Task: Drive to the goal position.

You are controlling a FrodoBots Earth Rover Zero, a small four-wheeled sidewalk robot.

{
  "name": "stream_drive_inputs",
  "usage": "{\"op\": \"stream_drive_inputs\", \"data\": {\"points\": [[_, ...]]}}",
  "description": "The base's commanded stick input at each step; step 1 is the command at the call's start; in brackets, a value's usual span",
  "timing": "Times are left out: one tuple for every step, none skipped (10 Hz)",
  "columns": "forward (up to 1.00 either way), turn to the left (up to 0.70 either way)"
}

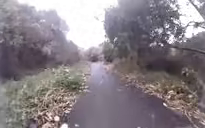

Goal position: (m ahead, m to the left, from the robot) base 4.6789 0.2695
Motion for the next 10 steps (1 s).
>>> {"op": "stream_drive_inputs", "data": {"points": [[1.0,0.0],[1.0,0.0],[1.0,0.0],[1.0,0.0],[1.0,0.06],[1.0,0.07],[1.0,0.07],[1.0,0.05],[1.0,0.03],[1.0,0.03]]}}
